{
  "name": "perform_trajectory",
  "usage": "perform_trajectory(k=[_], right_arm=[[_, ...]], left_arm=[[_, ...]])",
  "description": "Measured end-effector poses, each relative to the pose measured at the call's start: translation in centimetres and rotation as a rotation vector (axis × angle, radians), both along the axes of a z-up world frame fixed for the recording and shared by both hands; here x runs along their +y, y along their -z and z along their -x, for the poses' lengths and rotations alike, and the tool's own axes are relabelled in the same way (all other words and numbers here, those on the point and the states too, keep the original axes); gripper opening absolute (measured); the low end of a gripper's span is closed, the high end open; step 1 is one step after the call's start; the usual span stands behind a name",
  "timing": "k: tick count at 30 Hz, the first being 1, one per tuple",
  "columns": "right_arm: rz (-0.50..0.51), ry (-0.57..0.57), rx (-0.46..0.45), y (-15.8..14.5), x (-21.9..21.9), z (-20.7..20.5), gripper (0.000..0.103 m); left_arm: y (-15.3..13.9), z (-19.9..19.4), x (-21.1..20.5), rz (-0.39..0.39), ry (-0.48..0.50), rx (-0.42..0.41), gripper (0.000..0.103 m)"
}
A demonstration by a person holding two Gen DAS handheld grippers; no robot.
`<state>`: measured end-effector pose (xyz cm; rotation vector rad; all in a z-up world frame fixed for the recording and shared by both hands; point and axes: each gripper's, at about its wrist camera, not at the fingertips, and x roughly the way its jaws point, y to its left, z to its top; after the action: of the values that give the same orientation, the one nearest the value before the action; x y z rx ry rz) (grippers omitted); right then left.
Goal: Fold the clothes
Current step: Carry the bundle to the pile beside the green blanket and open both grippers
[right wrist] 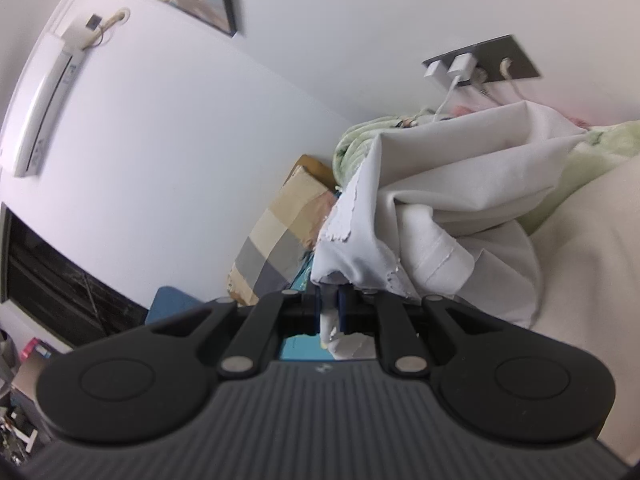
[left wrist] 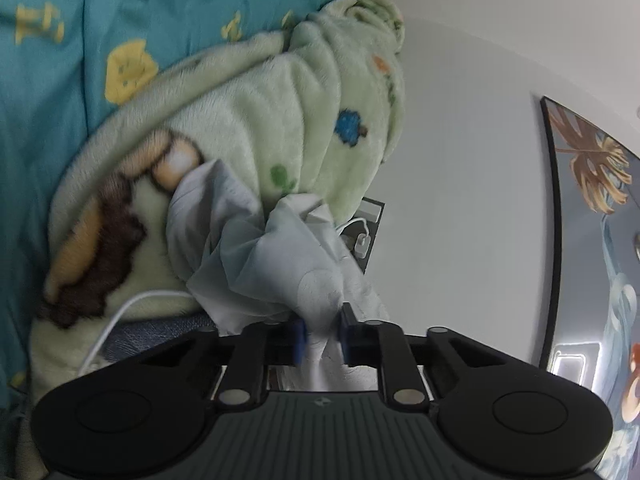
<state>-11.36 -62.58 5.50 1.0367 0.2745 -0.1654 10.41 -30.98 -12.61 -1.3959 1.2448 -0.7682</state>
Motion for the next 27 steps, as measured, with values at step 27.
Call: perform_trajectory(k=[27], right_arm=[[-0.186,-0.335,0.075,5.8,16.9,-12.6,0.011]], left_arm=[[-13.6,-1.7,30.5,-0.370,-0.290,-0.256,0.002]])
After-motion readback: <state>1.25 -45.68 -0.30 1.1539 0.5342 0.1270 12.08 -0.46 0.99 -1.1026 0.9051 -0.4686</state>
